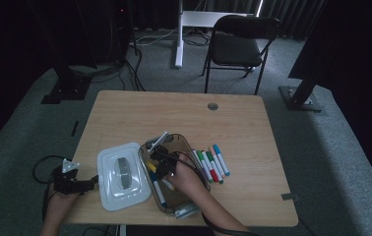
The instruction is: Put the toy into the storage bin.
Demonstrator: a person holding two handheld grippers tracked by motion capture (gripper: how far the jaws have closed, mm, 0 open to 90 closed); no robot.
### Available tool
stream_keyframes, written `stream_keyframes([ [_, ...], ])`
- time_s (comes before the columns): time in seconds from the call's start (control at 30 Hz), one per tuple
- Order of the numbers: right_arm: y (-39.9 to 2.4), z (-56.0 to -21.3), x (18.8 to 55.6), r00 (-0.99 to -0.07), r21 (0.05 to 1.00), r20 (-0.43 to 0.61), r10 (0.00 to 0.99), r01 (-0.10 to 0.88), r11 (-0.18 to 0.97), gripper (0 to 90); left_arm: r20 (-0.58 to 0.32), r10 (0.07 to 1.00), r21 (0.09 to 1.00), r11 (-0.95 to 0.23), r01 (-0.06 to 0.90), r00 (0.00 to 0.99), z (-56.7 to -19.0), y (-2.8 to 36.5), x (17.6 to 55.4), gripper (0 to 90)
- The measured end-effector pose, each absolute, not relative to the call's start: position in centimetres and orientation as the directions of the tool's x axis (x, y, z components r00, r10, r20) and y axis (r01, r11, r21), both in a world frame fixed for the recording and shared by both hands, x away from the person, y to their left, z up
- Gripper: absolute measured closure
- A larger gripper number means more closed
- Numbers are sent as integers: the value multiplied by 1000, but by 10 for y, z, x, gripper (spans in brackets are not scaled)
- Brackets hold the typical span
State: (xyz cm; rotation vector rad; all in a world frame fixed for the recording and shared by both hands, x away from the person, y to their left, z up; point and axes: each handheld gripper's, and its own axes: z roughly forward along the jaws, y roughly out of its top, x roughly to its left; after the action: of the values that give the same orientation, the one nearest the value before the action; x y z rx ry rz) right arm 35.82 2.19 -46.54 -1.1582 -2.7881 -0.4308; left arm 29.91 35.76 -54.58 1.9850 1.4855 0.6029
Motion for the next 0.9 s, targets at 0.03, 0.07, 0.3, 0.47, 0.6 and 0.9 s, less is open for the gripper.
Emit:
stream_keyframes([
  [0.03, 22, -467, 358, -711, 213, 188, 678, 703, 678, 763, 13, 961, 685, -210, 698, 277, -546, 358, 299, 12],
  [0.07, 22, -467, 358, -711, 213, 188, 678, 703, 678, 763, 13, 961, 685, -210, 698, 277, -546, 358, 299, 12],
  [0.3, 27, -475, 357, -730, 144, 190, 657, 682, 717, 749, 13, 961, 685, -210, 698, 277, -546, 358, 299, 12],
  [0.47, 28, -476, 357, -734, 141, 192, 652, 678, 722, 739, 13, 961, 685, -211, 698, 277, -546, 358, 299, 12],
  [0.6, 26, -477, 359, -735, 142, 178, 655, 678, 722, 709, 13, 961, 685, -211, 698, 277, -546, 358, 299, 12],
  [0.9, 1, -454, 358, -717, 241, 155, 680, 695, 678, 668, 13, 961, 685, -211, 698, 277, -546, 358, 299, 12],
])
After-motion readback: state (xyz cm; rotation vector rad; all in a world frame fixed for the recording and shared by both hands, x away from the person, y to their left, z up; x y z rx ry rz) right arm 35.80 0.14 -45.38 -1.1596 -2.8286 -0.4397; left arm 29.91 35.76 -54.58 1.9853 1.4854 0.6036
